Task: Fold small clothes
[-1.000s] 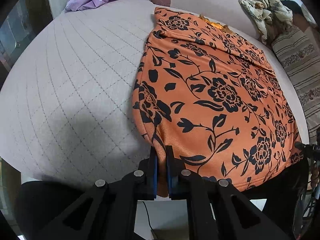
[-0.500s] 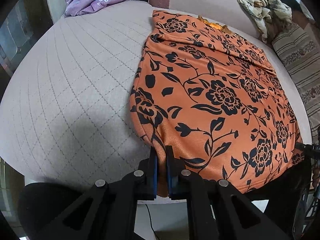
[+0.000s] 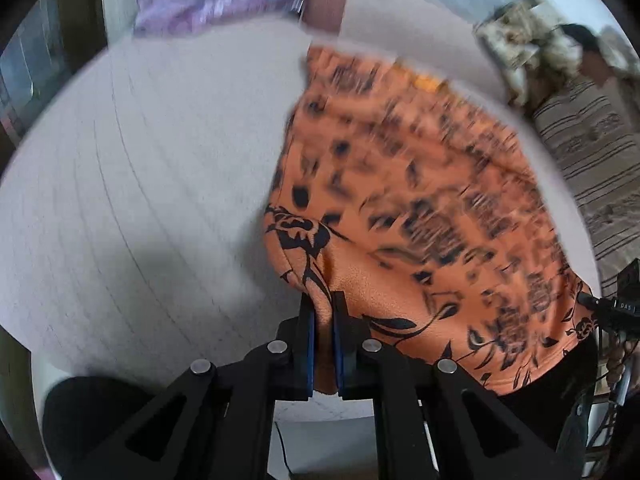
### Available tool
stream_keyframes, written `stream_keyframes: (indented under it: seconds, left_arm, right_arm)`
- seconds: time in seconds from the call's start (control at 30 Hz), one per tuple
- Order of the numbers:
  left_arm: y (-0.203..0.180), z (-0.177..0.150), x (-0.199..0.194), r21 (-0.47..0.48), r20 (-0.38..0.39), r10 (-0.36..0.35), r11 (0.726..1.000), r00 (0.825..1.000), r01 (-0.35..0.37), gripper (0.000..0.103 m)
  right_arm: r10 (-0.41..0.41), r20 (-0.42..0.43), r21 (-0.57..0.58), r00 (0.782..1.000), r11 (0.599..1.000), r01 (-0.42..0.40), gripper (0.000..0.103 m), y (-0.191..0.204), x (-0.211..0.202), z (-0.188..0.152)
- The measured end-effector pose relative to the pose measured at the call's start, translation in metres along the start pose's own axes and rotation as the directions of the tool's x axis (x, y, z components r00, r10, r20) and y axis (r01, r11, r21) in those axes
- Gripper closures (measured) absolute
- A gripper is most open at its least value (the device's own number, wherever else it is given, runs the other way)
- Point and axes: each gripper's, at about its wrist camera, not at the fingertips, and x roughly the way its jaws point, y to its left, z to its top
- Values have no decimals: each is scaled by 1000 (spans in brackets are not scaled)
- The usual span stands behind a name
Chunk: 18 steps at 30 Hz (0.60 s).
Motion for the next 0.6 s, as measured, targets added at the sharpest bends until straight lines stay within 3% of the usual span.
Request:
stream_keyframes:
  seconds: [0.07, 0.1, 0.27, 0.37, 0.47, 0.53, 0.57, 0.6]
  left_arm:
    - [3, -5, 17, -5, -62, 14, 1000, 998, -14, 95]
    - [2, -5, 16, 5, -55, 14, 1000, 998, -14, 95]
    - [-6, 43, -21, 24, 64, -77, 997, 995, 76, 95]
    - [-15, 107, -45, 51, 185, -115, 993, 976, 108, 95]
    - [-22, 183, -43, 64, 281, -121, 992, 952, 107, 95]
    - [-28, 227, -22, 75, 322, -97, 994, 942, 77, 95]
    - [-32, 246, -3, 91, 320, -83, 994, 944, 56, 95]
    - [-36, 259, 16, 92, 285, -57, 995, 957, 32, 95]
  right_arm:
    - [-24, -38, 41, 999, 999, 25, 94, -15, 14, -3]
    - [-21, -48, 59, 999, 998, 24, 94, -21, 19, -4]
    - [56, 13, 28, 998, 998, -56, 94, -1, 4, 21]
    - [153, 113, 10, 982, 988, -155, 94, 19, -12, 70]
    - [243, 268, -23, 932, 969, -246, 95, 39, -31, 140]
    - [234, 353, -32, 906, 971, -238, 95, 46, -33, 190]
    - [215, 378, -15, 901, 974, -226, 93, 44, -26, 213]
    - [166, 385, 15, 908, 982, -186, 90, 40, -15, 230]
